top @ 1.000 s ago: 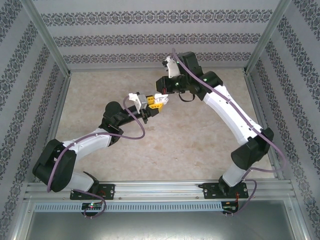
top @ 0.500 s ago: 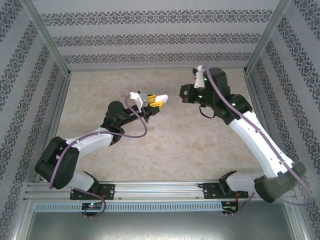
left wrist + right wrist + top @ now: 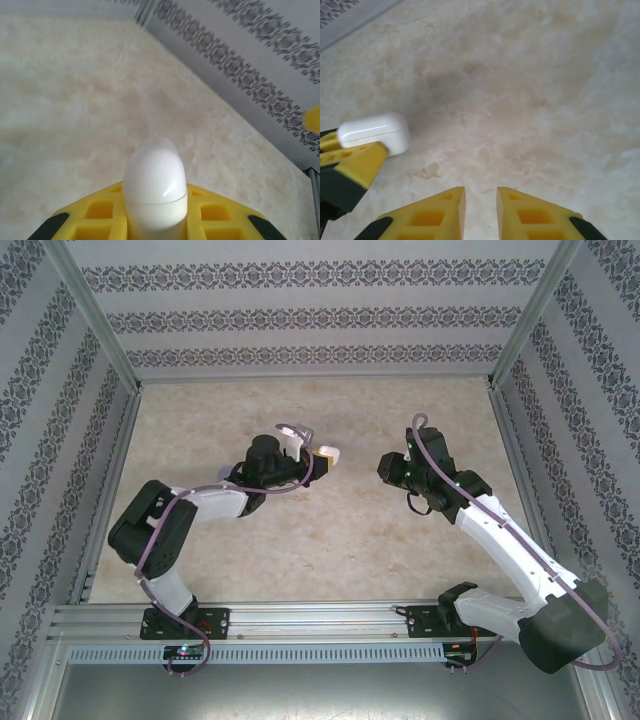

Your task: Insert the wireless bluetooth earbuds into the charging case

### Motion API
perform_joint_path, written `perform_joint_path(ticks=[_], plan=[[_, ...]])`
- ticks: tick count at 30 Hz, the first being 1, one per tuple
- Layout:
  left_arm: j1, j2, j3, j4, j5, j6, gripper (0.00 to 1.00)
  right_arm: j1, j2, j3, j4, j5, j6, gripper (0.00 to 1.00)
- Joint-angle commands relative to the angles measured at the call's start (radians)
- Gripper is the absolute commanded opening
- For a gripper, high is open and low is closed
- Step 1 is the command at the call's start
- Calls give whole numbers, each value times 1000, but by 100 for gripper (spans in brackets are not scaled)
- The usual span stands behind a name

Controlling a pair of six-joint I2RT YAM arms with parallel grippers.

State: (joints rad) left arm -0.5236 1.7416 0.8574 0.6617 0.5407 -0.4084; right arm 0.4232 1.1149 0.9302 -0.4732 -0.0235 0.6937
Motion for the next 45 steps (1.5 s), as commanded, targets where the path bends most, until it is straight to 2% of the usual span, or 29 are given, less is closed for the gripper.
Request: perform_joint_path(ticks=[1, 10, 18, 23, 24, 27, 29, 30, 34, 39, 42, 45], plan=[[5, 69, 65, -121, -5, -149, 0, 11, -11, -14, 51, 45, 20, 27], [2, 206, 229, -429, -47, -211, 1, 12, 11, -3, 50, 40, 9, 34], [0, 274, 306, -607, -70, -197, 15, 12, 1, 27, 38, 44, -3, 44], [0, 266, 333, -727, -145, -147, 43, 8, -9, 55, 20, 45, -17, 57], [0, 260, 339, -758, -165, -131, 53, 6, -13, 60, 13, 48, -20, 61], [4, 225, 364, -851, -233, -80, 75, -3, -28, 71, -12, 55, -34, 78], [8, 195, 380, -902, -274, -50, 100, -17, -50, 71, -25, 63, -41, 95], [10, 174, 388, -931, -299, -34, 100, -29, -60, 71, -36, 61, -46, 98], [25, 59, 405, -1002, -392, 37, 100, -89, -126, 63, -76, 100, -92, 98], [25, -189, 339, -964, -578, 180, 100, -134, -171, 2, -38, 372, -210, 98], [28, -362, 199, -819, -707, 361, 100, -144, -182, -149, 190, 549, -318, 98], [54, -517, 27, -656, -798, 520, 99, -169, -165, -262, 369, 603, -445, 98]])
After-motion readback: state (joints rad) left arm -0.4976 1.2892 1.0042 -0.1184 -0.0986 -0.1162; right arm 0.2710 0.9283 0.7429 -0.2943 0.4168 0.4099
